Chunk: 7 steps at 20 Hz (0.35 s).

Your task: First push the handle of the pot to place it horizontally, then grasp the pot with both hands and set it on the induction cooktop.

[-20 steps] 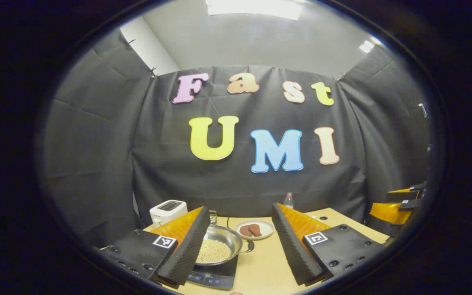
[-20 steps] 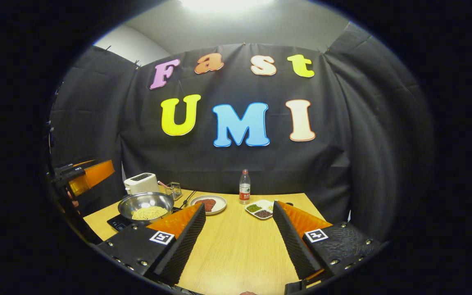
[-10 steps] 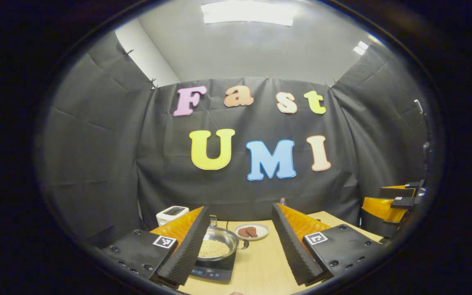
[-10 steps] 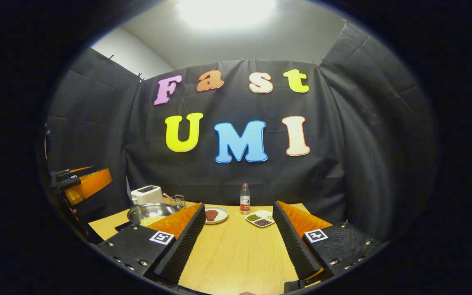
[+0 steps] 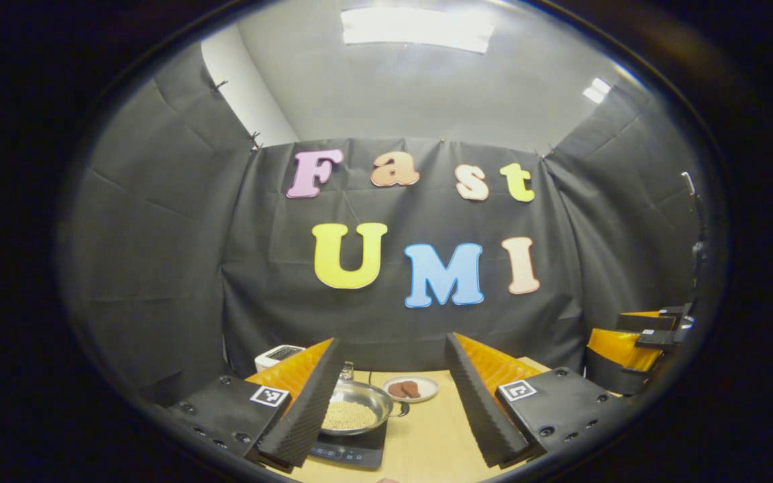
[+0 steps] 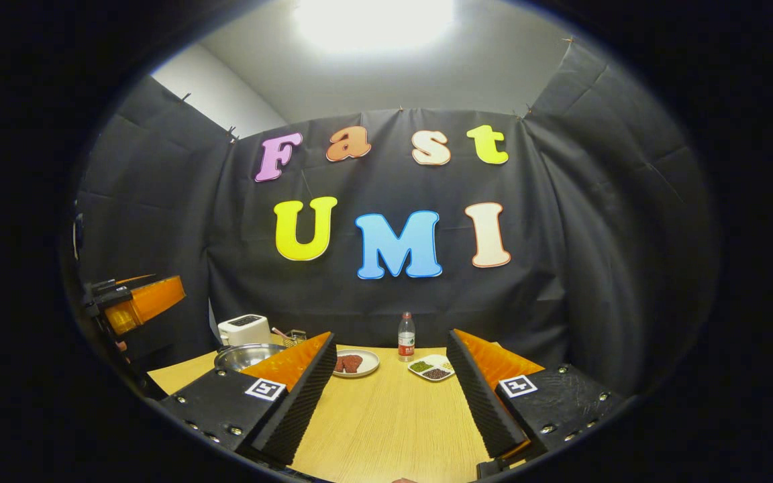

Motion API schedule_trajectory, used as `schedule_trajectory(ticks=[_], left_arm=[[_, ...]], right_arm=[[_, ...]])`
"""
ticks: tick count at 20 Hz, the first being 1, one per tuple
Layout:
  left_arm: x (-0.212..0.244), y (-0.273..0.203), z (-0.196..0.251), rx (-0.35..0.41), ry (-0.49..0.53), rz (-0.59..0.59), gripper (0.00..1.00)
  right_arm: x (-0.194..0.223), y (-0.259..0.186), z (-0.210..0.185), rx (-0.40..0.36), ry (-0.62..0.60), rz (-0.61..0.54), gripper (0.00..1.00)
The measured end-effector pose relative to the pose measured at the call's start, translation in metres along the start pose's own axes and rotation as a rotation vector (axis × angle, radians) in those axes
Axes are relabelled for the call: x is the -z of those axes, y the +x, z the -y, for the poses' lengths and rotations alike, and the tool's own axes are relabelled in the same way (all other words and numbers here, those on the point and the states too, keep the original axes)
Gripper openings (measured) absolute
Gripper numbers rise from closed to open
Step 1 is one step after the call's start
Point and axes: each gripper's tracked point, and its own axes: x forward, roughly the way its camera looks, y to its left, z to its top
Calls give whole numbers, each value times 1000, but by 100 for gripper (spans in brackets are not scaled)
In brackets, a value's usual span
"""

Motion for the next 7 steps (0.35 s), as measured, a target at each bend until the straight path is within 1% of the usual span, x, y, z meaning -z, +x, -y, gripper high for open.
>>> schedule_trajectory(ticks=[7], left_arm=[[-4,2,3,22,13,19,98]], right_arm=[[-8,0,-7,6,5,29,100]])
